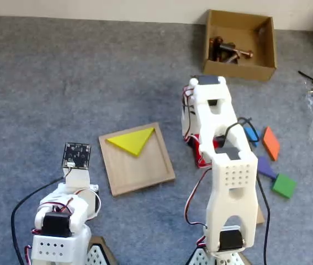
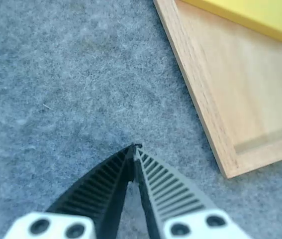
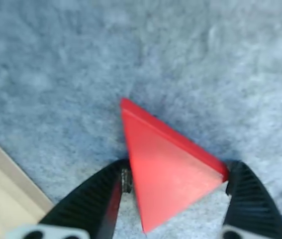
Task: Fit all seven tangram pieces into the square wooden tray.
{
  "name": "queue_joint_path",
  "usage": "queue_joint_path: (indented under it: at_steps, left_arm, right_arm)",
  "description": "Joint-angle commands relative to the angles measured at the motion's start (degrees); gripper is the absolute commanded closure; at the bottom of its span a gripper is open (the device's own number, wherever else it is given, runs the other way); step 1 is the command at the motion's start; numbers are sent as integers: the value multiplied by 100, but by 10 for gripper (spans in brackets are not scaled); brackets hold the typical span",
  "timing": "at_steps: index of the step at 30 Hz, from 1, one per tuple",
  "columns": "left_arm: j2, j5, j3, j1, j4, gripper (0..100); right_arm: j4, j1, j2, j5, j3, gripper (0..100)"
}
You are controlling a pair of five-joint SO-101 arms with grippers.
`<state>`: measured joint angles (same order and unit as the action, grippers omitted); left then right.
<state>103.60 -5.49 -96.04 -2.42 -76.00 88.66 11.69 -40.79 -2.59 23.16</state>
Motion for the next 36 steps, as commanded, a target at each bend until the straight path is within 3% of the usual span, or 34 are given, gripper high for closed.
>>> queue_joint_path:
  at_steps: [1,15,21,36]
  left_arm:
    - [40,-44,-110,84,9,995]
    - [40,-44,-110,84,9,995]
    - [40,-44,-110,84,9,995]
    - [40,-44,-110,84,9,995]
  right_arm:
    - [-189,110,110,62,31,786]
    - [-171,101,110,35,31,806]
    - [-207,101,110,62,40,933]
    - [-198,101,110,53,40,931]
